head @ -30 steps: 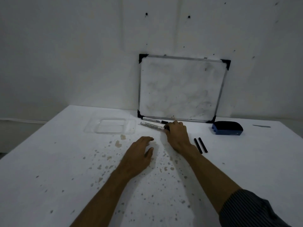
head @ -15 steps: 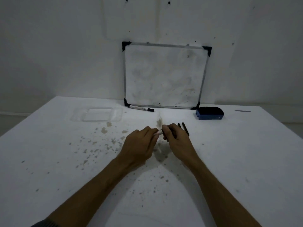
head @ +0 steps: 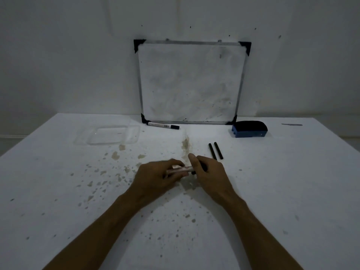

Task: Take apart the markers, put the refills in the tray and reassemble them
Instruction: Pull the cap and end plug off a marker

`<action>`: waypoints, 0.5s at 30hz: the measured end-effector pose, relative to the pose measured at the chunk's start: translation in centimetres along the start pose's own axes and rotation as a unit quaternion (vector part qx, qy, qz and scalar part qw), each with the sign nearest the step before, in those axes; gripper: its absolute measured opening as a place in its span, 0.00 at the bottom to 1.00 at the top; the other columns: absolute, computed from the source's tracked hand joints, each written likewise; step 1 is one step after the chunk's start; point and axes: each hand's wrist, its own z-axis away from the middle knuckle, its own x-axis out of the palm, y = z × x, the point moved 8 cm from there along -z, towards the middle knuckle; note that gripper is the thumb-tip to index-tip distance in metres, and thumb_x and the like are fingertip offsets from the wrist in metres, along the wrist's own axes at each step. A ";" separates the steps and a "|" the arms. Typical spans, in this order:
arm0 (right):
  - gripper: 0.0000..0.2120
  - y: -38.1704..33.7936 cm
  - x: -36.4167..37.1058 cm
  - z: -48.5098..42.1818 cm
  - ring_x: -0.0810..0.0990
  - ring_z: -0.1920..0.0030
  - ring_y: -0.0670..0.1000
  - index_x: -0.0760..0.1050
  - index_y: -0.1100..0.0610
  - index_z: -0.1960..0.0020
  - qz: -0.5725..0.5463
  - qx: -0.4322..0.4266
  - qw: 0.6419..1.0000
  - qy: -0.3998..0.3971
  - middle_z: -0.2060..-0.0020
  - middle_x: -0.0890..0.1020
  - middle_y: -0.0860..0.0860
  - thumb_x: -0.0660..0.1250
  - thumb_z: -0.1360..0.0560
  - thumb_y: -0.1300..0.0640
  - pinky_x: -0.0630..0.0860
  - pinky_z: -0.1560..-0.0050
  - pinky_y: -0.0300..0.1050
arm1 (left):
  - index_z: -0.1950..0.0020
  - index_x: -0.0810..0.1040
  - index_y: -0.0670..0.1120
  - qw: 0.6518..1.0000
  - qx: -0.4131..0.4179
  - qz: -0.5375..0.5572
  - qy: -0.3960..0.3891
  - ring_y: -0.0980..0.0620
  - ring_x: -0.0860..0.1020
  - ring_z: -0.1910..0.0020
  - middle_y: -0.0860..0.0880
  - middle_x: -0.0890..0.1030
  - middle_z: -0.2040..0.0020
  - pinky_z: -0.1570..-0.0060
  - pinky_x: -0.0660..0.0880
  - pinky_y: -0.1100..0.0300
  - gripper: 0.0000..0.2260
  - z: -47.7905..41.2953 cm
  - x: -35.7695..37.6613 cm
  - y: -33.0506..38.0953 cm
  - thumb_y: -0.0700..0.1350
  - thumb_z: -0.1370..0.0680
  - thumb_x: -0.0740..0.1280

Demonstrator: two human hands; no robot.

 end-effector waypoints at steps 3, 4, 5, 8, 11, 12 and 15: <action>0.27 0.4 -0.5 -0.6 0.83 0.62 0.53 0.81 0.57 0.57 -0.022 0.040 0.999 0.013 0.65 0.84 0.52 0.58 0.19 0.36 0.81 0.59 0.49 | 0.43 0.84 0.56 0.950 -0.181 0.253 0.036 0.54 0.84 0.68 0.51 0.87 0.60 0.69 0.82 0.62 0.14 0.3 -1.0 -3.9 0.60 0.25 0.74; 0.26 0.3 -0.5 -0.7 0.83 0.61 0.56 0.81 0.58 0.55 -0.031 0.051 0.998 0.010 0.62 0.85 0.54 0.59 0.19 0.36 0.81 0.58 0.53 | 0.45 0.85 0.55 0.918 -0.221 0.324 0.058 0.51 0.84 0.68 0.48 0.87 0.60 0.69 0.82 0.59 0.13 0.4 -1.2 -4.8 0.58 0.26 0.75; 0.26 0.1 -0.4 -0.8 0.82 0.62 0.56 0.82 0.57 0.54 -0.042 0.057 0.997 0.001 0.62 0.85 0.54 0.59 0.20 0.36 0.79 0.61 0.53 | 0.47 0.86 0.53 0.888 -0.247 0.380 0.080 0.49 0.85 0.67 0.47 0.87 0.61 0.67 0.82 0.58 0.12 0.5 -1.3 -5.4 0.57 0.26 0.76; 0.25 -0.9 0.6 -0.3 0.75 0.68 0.47 0.81 0.54 0.55 -0.076 0.059 0.994 -0.048 0.67 0.81 0.50 0.60 0.21 0.35 0.72 0.64 0.46 | 0.46 0.88 0.48 0.812 -0.269 0.508 0.106 0.49 0.85 0.59 0.47 0.86 0.59 0.53 0.83 0.57 0.18 0.0 -0.8 -5.4 0.59 0.28 0.77; 0.24 -1.8 2.1 0.5 0.74 0.70 0.43 0.80 0.53 0.57 -0.088 0.054 0.990 -0.094 0.69 0.80 0.46 0.62 0.22 0.33 0.73 0.65 0.44 | 0.44 0.88 0.49 0.777 -0.282 0.554 0.099 0.51 0.84 0.50 0.49 0.86 0.54 0.46 0.80 0.59 0.18 -0.1 -0.1 -5.2 0.60 0.26 0.74; 0.23 -2.0 2.5 0.8 0.75 0.71 0.42 0.80 0.52 0.58 -0.087 0.055 0.989 -0.106 0.69 0.81 0.46 0.62 0.22 0.33 0.74 0.65 0.44 | 0.46 0.89 0.49 0.766 -0.290 0.565 0.098 0.51 0.84 0.48 0.49 0.87 0.52 0.45 0.80 0.59 0.16 -0.1 0.0 -5.3 0.59 0.25 0.73; 0.22 -2.7 2.8 1.1 0.79 0.69 0.40 0.80 0.49 0.58 -0.057 0.050 0.991 -0.112 0.65 0.85 0.44 0.62 0.23 0.32 0.76 0.63 0.41 | 0.48 0.89 0.47 0.732 -0.296 0.609 0.076 0.49 0.86 0.51 0.46 0.87 0.53 0.47 0.81 0.59 0.13 -0.2 0.4 -5.2 0.53 0.22 0.70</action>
